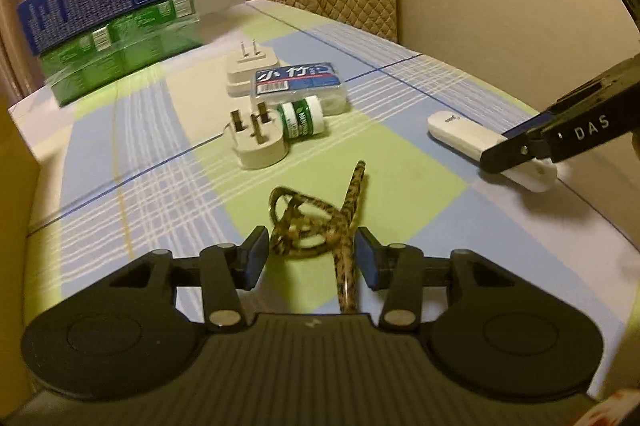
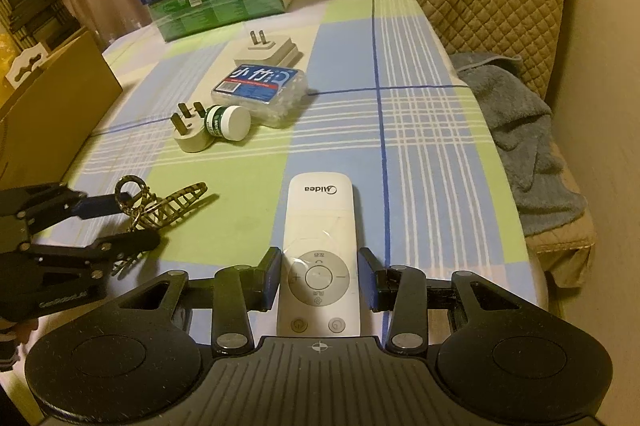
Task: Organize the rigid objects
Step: 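Carry the cord and remote over the cardboard box with both grippers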
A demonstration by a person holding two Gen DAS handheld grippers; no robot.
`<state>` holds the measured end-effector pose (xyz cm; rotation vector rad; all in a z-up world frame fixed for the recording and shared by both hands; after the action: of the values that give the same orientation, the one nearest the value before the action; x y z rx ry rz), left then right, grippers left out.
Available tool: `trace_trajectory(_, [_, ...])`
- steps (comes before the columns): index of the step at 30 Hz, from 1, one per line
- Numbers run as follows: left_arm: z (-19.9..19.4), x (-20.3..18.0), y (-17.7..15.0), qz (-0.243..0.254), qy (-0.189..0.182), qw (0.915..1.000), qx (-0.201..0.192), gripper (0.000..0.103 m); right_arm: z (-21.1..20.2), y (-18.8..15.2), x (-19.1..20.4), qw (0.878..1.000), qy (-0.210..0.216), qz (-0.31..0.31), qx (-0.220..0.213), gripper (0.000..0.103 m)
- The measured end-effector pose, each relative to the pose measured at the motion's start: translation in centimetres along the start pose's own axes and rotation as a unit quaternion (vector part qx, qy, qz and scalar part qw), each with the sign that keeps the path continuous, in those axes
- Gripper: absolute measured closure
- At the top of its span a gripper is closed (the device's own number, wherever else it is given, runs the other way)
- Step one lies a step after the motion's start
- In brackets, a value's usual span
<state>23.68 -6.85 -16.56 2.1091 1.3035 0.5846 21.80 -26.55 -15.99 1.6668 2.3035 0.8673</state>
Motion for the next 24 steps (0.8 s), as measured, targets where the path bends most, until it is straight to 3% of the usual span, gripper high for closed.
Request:
trace_trajectory(5, [0.3, -0.2, 0.5, -0.001, -0.004, 1.0000, -0.004, 0.068, 0.2, 0.2, 0.1, 1.000, -0.002, -0.001, 0.000, 0.066])
trace_trajectory(11, [-0.9, 0.2, 0.2, -0.042, -0.003, 0.9990, 0.015, 0.069, 0.0, 0.5, 0.9, 1.000, 0.006, -0.006, -0.003, 0.066])
trace_trajectory(19, [-5.8, 1.6, 2.0, -0.076, 0.006, 0.9971, -0.006, 0.069, -2.6, 2.6, 3.2, 0.999, 0.020, -0.012, -0.028, 0.066])
trace_trajectory(24, [-10.0, 3.7, 4.0, -0.095, 0.026, 0.9947, -0.030, 0.069, -5.7, 5.0, 6.6, 0.997, 0.038, -0.027, -0.057, 0.066])
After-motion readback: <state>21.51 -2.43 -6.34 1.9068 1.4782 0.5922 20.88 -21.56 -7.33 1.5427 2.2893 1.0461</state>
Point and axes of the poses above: each gripper's, at about its wrist camera, not at the fingertips, and z roughly the way its jaws point, x to its left, y to its top, the point moved 10 cm from there along z, roughly the way its jaws point, and after that the axes turned 3 degrees about x, right-handed, at the moved point
